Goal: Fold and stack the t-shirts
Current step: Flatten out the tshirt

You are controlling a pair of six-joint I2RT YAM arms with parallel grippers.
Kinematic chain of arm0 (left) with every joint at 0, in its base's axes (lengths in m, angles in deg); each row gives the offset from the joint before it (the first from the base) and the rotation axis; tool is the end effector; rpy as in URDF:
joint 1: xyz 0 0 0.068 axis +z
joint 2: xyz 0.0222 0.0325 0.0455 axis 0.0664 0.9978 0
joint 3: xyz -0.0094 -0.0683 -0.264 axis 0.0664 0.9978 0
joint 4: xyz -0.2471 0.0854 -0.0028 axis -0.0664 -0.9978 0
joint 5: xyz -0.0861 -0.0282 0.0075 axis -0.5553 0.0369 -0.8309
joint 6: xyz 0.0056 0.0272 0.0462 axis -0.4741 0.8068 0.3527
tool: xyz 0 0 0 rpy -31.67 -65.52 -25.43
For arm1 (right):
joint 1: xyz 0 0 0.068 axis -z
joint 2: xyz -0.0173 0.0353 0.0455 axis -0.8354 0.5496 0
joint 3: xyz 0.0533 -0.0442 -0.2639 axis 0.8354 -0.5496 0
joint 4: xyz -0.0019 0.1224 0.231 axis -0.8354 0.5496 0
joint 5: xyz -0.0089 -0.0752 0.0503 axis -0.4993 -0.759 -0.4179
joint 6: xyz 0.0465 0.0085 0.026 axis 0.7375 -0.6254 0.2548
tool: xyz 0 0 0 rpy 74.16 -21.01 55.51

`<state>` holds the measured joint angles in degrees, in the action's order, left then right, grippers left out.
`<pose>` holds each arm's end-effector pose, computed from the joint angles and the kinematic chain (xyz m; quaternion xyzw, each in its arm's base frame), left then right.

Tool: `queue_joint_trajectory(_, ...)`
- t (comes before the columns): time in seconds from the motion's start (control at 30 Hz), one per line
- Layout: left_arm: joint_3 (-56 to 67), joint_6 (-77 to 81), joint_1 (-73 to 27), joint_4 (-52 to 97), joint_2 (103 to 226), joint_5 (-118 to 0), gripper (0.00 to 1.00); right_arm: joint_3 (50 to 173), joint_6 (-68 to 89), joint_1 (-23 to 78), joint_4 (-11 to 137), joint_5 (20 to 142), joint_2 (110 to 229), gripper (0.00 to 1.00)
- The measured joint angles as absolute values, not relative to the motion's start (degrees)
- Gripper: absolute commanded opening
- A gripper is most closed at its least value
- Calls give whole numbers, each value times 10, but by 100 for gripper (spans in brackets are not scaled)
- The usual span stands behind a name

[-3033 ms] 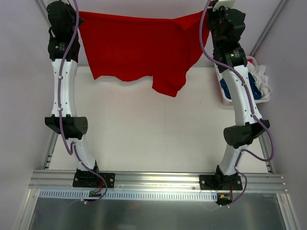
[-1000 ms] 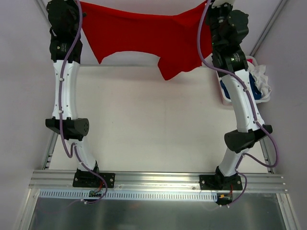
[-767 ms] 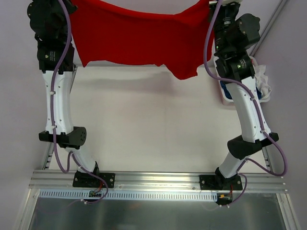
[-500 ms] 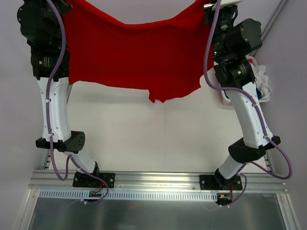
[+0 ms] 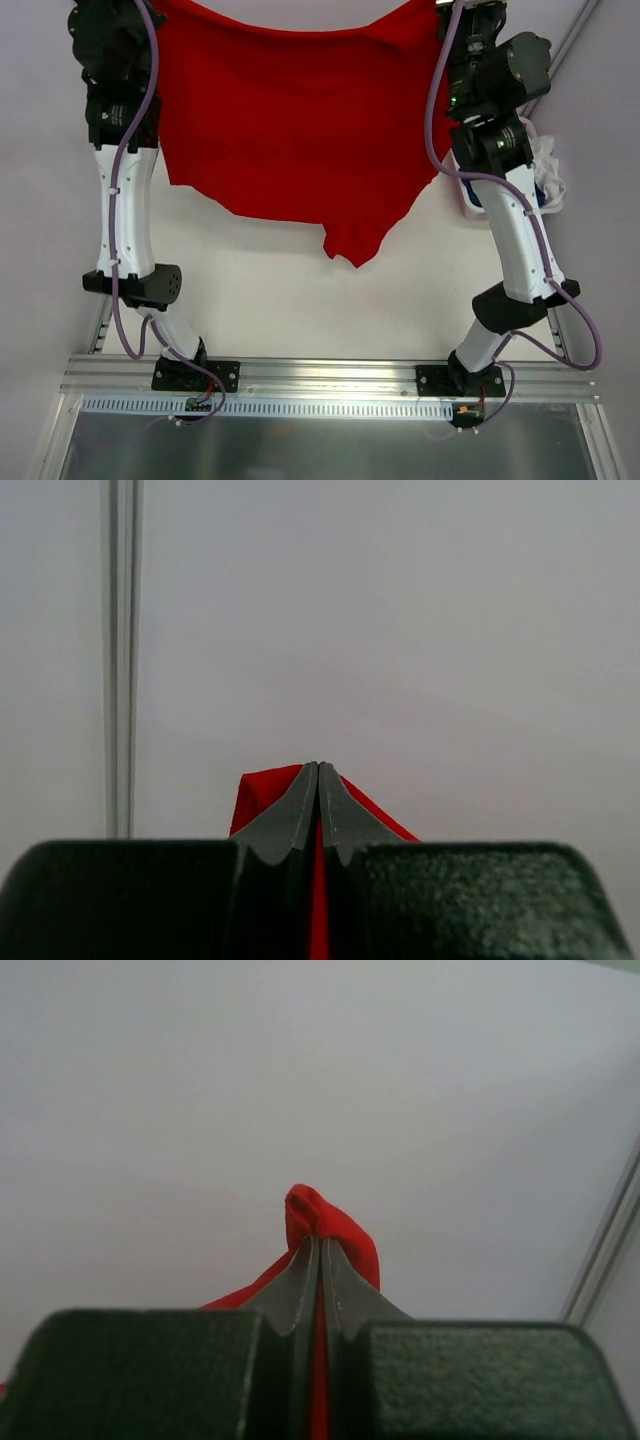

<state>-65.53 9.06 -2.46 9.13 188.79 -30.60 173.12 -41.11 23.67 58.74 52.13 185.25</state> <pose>0.2917 -0.0197 0.6432 -0.1467 0.4788 0.0003 0.8656 0.2391 0.1396 0.6543 -0.1083 0.4078 -0.1672 0.8911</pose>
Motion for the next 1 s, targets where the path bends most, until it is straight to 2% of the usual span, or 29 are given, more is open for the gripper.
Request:
queue_joint_trajectory(0.53,-651,61,8,77,2079,-341,0,1754,-282,385,662,542,2034,0)
queue_joint_trajectory(0.83,-666,58,9,77,2070,-354,0,1759,-272,380,670,549,2018,0)
queue_joint_trajectory(1.0,-660,60,9,77,2018,-354,0,1708,-300,341,646,542,1947,0)
